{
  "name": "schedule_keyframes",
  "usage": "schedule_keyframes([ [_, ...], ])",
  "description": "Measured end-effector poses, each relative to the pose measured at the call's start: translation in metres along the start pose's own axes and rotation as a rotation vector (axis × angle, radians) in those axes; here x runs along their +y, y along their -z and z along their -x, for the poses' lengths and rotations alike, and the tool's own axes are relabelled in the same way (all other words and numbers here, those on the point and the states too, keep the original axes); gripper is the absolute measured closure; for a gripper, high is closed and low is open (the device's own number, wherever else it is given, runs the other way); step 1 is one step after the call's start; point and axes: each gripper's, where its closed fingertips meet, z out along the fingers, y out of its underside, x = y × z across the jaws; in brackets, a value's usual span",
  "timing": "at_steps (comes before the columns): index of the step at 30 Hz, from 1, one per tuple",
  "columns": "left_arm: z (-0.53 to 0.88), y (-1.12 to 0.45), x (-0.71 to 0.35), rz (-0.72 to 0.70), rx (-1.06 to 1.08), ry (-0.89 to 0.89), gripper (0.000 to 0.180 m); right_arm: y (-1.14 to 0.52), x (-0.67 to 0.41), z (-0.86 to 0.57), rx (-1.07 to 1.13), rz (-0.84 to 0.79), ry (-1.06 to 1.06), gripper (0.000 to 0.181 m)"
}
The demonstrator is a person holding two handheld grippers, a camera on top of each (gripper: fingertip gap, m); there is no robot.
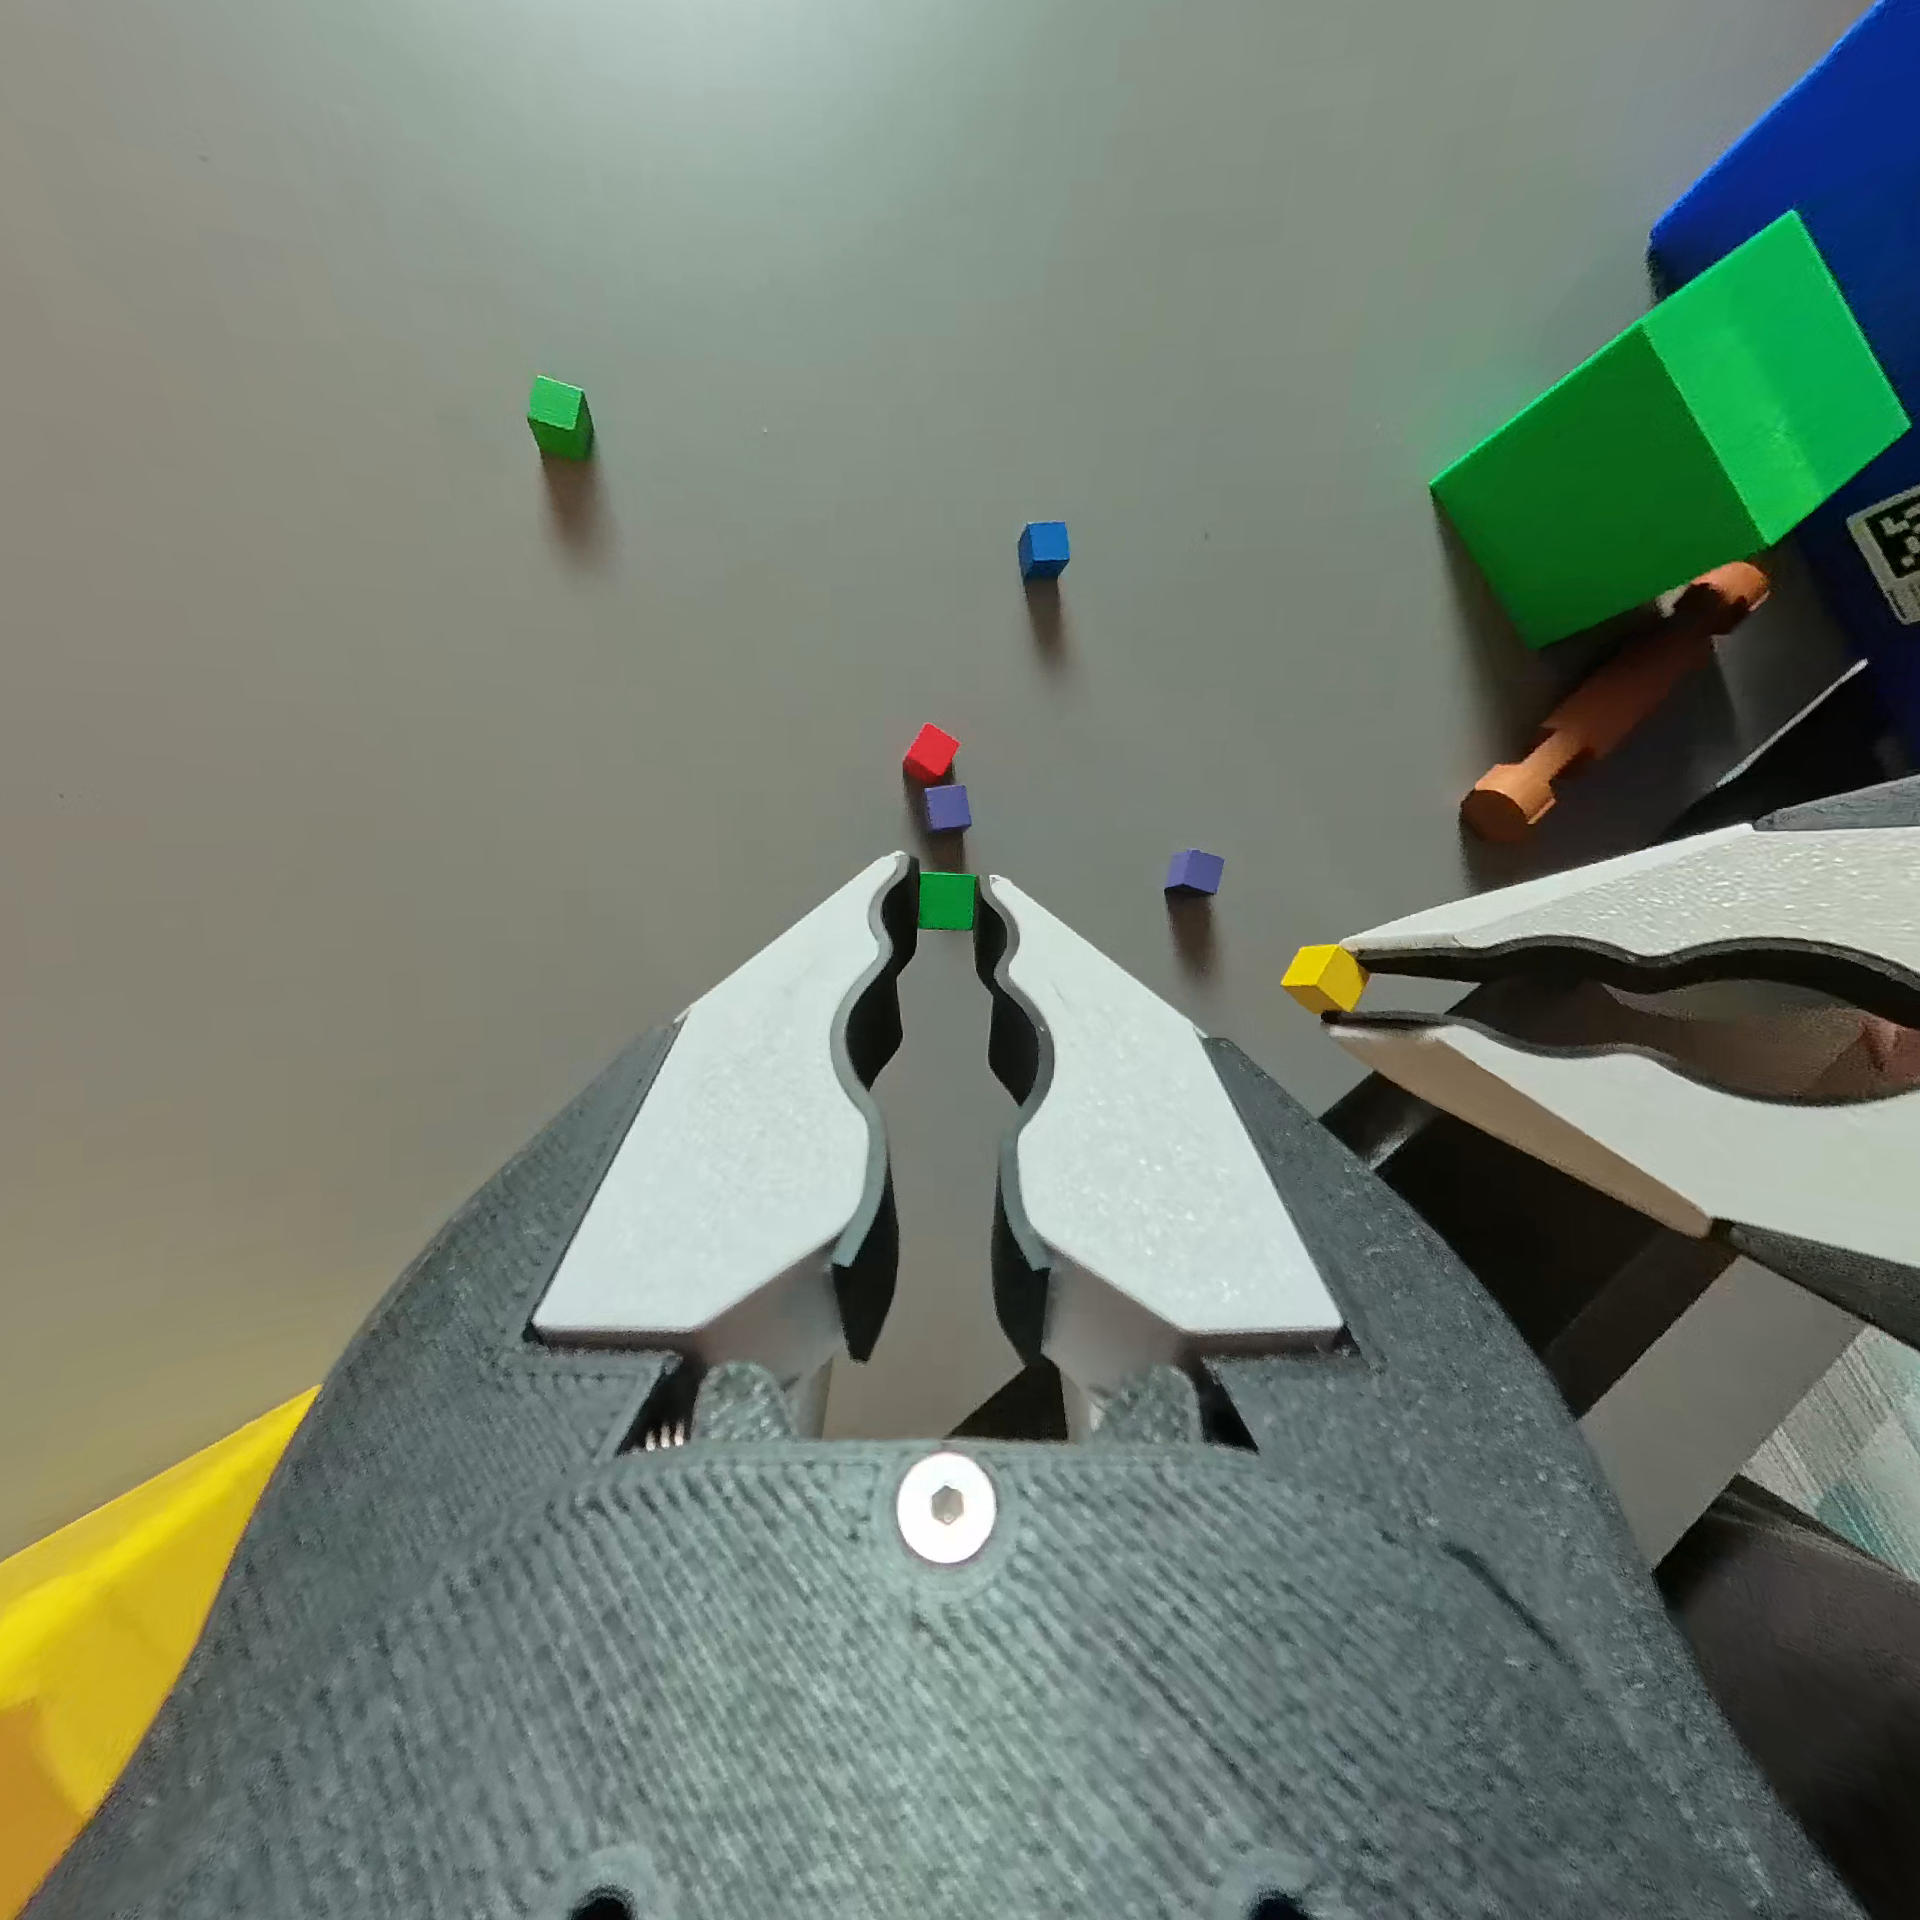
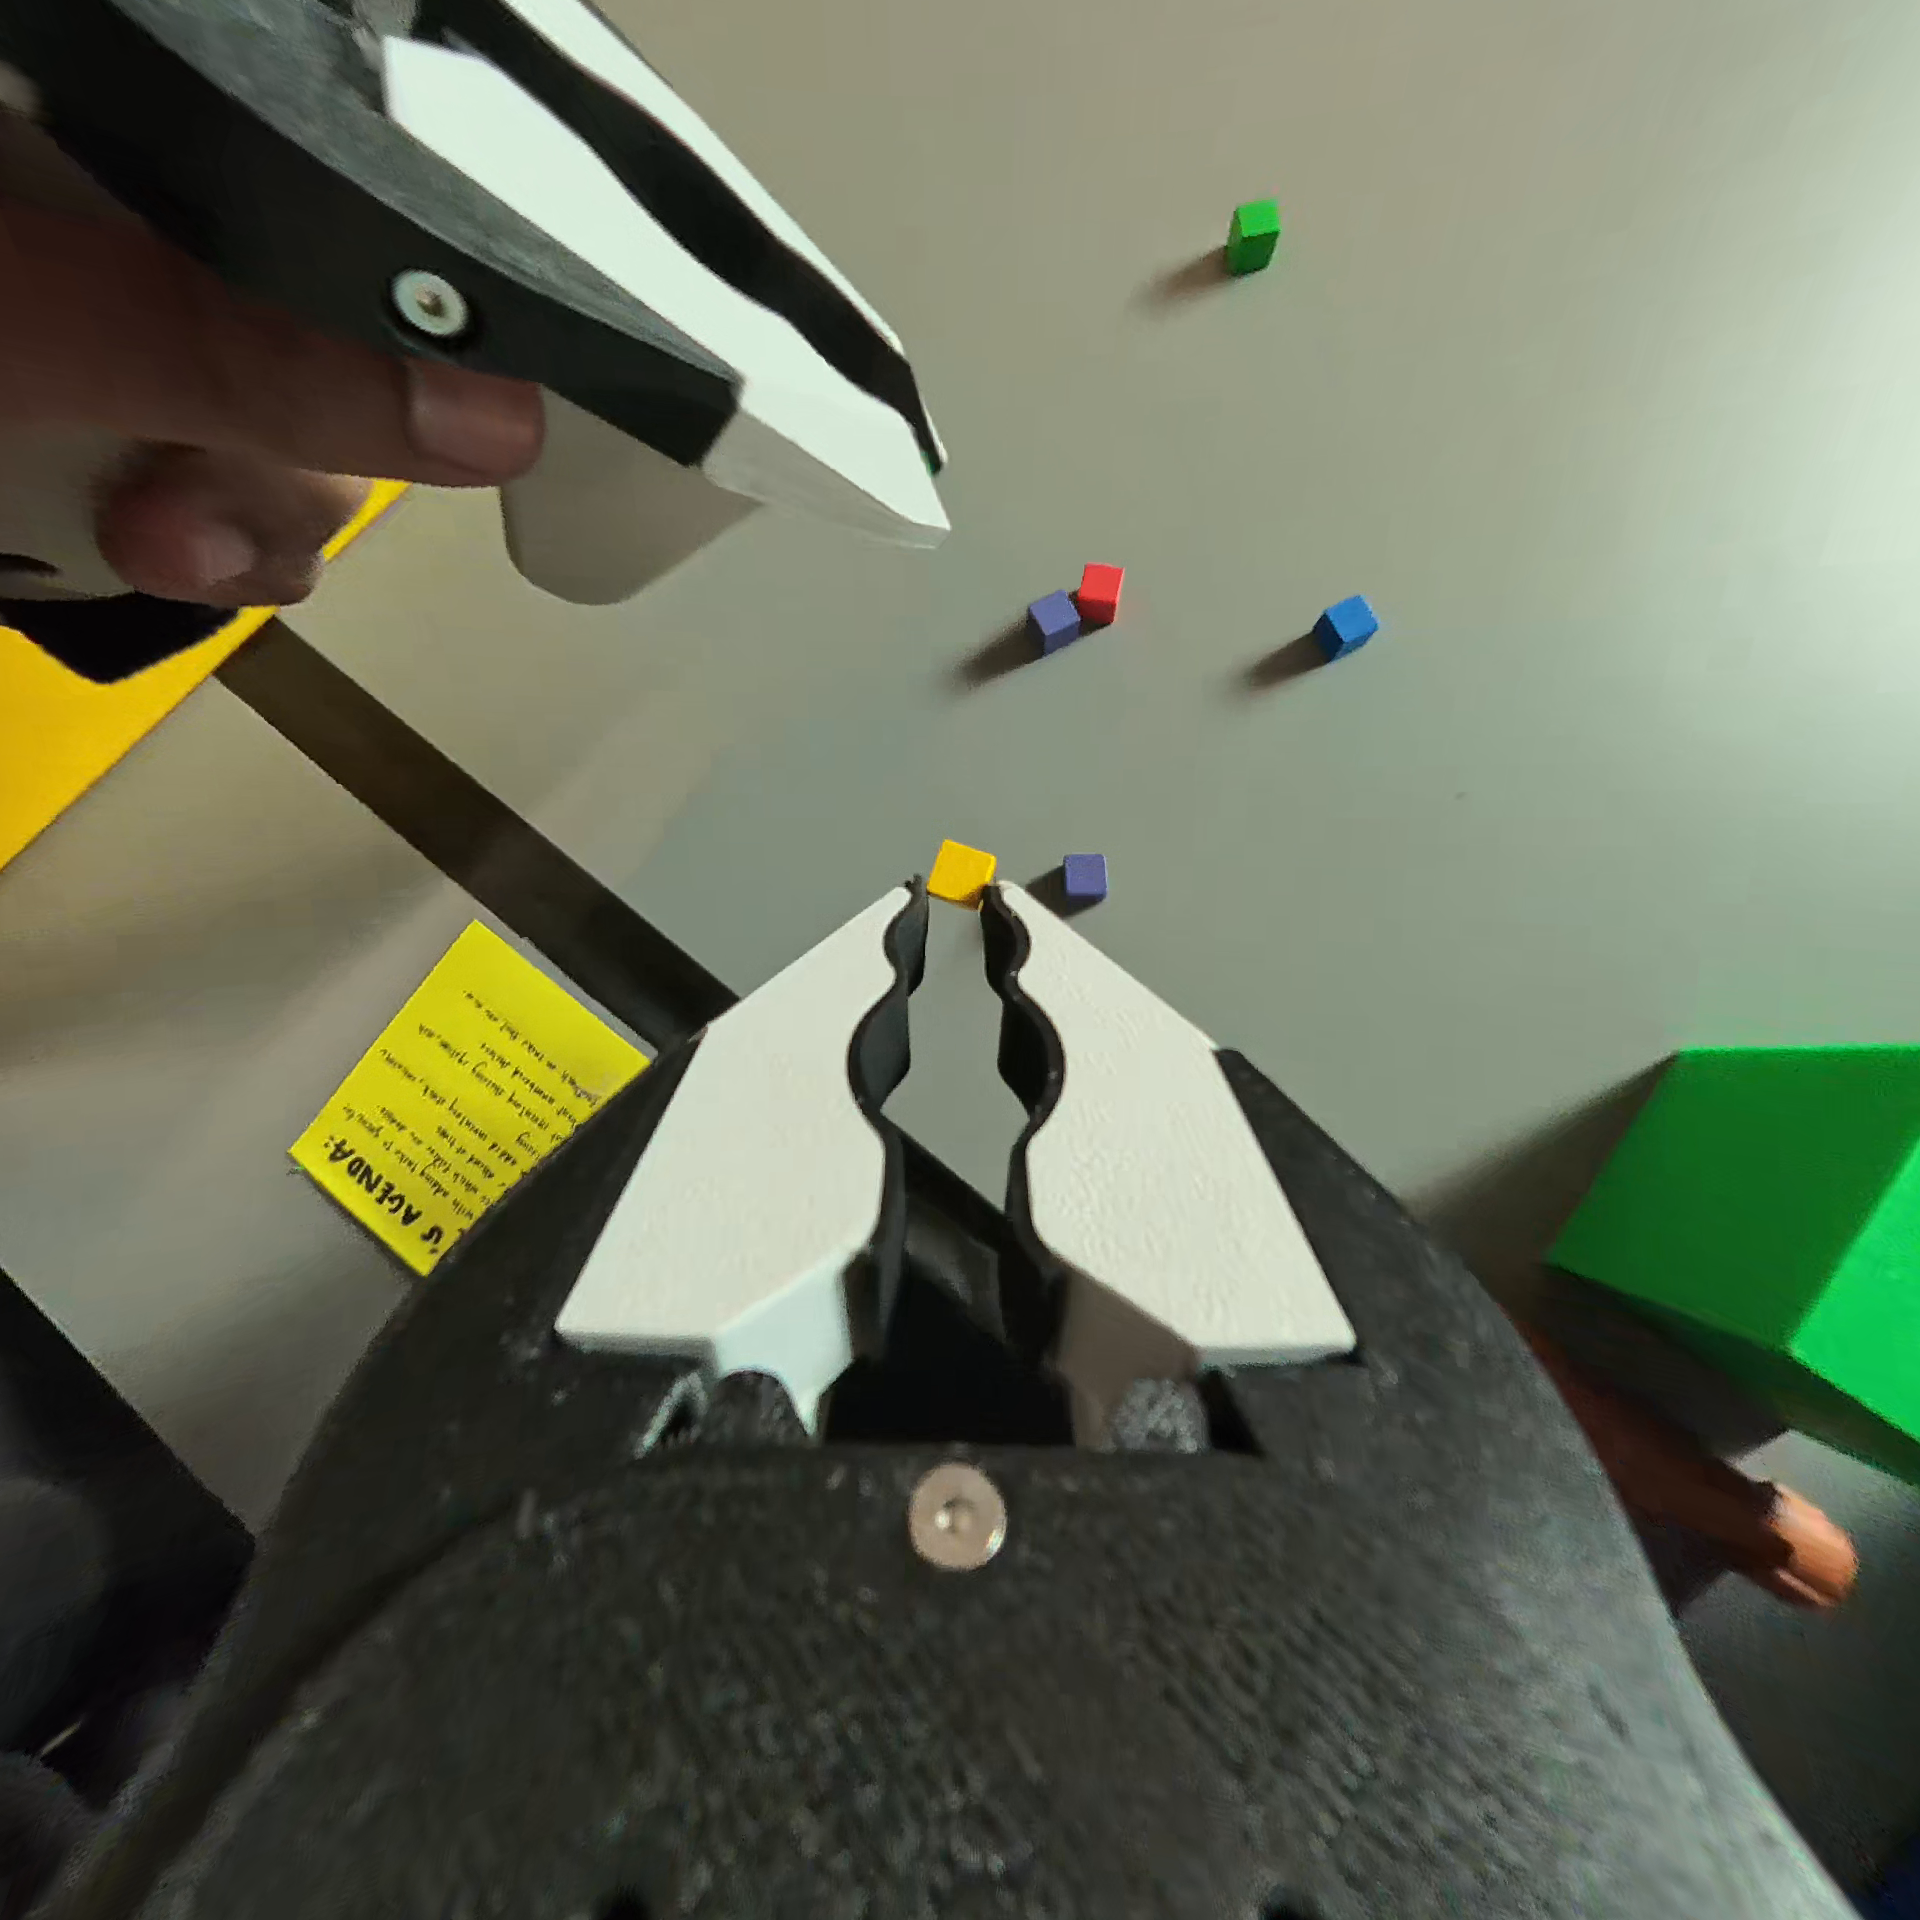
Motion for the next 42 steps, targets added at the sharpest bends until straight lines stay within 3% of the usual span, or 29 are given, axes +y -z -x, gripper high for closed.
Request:
schedule_keyframes([
  [29,-0.011,-0.005,0.036,0.106,0.02,-0.013,0.172,0.004,0.012,-0.028,0.043,-0.018,-0.115,0.172],
  [42,-0.001,-0.015,0.038,0.124,-0.051,0.002,0.172,-0.015,0.018,-0.045,-0.014,0.043,-0.014,0.172],
])
